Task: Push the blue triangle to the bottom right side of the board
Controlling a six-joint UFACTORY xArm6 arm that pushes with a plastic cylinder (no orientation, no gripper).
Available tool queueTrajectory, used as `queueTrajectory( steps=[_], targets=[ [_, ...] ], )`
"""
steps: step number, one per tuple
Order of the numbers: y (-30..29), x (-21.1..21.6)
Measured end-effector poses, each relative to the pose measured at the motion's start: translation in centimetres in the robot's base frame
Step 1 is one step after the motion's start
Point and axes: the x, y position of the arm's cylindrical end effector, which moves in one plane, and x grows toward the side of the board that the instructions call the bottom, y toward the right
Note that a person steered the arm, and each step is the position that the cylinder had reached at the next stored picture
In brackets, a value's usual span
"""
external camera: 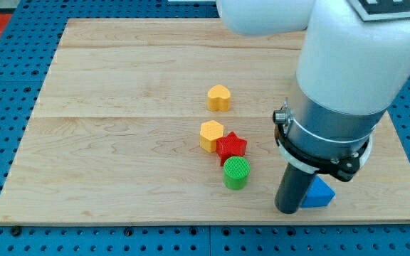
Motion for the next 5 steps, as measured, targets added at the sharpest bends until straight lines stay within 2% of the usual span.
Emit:
queueTrajectory(
  steps=[1, 2, 3, 4, 5],
  targets=[
    [1.7, -1.0],
    [1.1, -0.8],
    [1.5, -4.0],
    [1.4, -4.9],
    [9.9, -5.9]
  ],
)
